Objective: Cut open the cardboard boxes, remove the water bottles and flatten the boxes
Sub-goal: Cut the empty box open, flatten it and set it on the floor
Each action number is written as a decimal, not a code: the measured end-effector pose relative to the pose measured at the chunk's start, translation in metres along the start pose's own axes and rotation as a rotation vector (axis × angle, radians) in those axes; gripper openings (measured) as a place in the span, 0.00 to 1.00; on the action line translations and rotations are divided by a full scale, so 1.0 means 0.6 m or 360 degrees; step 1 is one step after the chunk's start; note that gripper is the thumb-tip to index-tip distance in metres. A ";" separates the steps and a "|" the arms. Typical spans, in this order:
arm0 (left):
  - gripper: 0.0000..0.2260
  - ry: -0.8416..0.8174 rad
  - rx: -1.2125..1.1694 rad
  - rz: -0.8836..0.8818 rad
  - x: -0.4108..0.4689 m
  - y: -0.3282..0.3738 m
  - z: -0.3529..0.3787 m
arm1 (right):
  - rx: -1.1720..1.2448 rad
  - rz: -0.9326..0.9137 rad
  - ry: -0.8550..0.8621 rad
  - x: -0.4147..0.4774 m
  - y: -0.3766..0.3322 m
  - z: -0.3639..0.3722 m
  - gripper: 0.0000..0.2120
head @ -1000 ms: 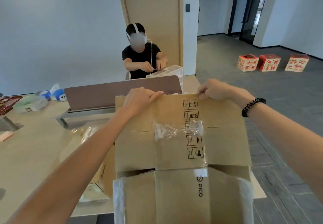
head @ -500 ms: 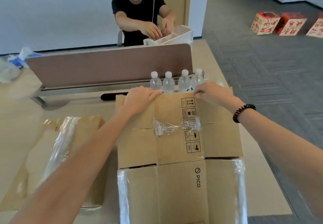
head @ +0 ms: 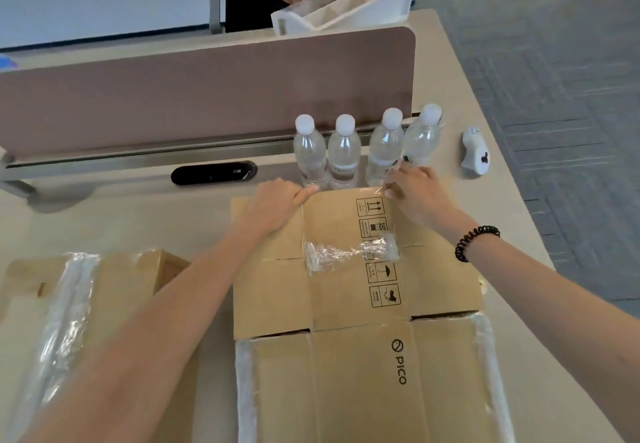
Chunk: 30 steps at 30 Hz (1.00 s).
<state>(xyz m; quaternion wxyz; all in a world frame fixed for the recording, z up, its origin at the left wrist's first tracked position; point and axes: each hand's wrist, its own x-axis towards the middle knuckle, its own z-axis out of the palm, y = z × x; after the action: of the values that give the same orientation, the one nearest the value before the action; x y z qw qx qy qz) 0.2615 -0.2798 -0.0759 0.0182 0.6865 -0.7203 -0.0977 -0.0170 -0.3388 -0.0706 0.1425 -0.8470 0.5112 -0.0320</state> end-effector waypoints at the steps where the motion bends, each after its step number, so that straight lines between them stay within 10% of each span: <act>1: 0.30 0.0020 -0.0055 0.0000 0.003 -0.004 0.015 | -0.0011 -0.0015 0.0001 0.002 0.003 0.011 0.08; 13: 0.14 0.0307 0.0056 0.0239 -0.018 -0.003 0.099 | -0.0112 -0.0094 0.0121 -0.026 -0.013 0.120 0.21; 30: 0.27 -0.0006 0.0229 0.0077 -0.133 0.020 0.224 | -0.0235 0.0050 0.0002 -0.097 -0.037 0.240 0.31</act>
<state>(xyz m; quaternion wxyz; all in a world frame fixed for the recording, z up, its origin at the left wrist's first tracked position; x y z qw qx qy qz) 0.2328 -0.1845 -0.1969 -0.0302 0.6682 -0.7419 -0.0465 0.0030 -0.2480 -0.1973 0.0797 -0.8471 0.5254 0.0074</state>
